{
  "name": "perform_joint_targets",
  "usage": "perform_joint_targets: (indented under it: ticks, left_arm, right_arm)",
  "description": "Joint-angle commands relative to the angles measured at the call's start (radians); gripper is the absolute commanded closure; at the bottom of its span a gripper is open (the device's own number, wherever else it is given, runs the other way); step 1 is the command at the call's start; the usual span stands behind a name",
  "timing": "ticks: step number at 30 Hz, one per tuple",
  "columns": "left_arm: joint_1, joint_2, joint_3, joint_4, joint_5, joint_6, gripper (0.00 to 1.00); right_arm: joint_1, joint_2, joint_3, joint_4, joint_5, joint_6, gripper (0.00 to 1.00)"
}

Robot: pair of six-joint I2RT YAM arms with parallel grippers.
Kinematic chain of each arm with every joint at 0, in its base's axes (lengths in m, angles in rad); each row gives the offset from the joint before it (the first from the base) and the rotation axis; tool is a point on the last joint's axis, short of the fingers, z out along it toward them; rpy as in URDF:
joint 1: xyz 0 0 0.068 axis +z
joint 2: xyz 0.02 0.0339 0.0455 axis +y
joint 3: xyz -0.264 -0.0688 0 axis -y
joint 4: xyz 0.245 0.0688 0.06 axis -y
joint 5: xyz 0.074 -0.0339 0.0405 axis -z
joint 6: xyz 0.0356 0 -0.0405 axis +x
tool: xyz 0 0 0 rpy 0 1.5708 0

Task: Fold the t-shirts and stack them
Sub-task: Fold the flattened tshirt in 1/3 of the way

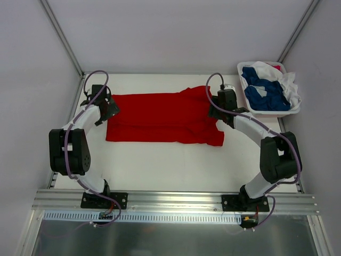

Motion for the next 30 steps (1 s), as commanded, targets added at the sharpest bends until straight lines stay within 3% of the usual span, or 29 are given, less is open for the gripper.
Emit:
perform_joint_targets:
  ticks: [1,8,16,23,30]
  left_arm:
    - [-0.051,-0.103,-0.039,-0.005,0.009,-0.017,0.16]
    - [-0.129,-0.116,-0.110,-0.008,0.030,-0.064,0.16]
    - [-0.140,-0.088,-0.137,-0.006,0.019,-0.067,0.16]
    - [-0.140,-0.097,-0.139,-0.006,0.001,-0.054,0.15]
    - [-0.140,-0.108,-0.146,-0.006,0.001,-0.047,0.15]
  right_arm:
    - [0.012,-0.114,-0.007,-0.017,-0.002,0.003,0.40]
    - [0.093,-0.172,-0.065,-0.057,-0.036,0.058,0.40]
    - [0.176,-0.191,-0.160,-0.037,-0.028,0.128,0.41]
    - [0.201,-0.148,-0.176,-0.007,-0.026,0.140,0.53]
    - [0.209,-0.074,-0.143,0.027,-0.036,0.138,0.54]
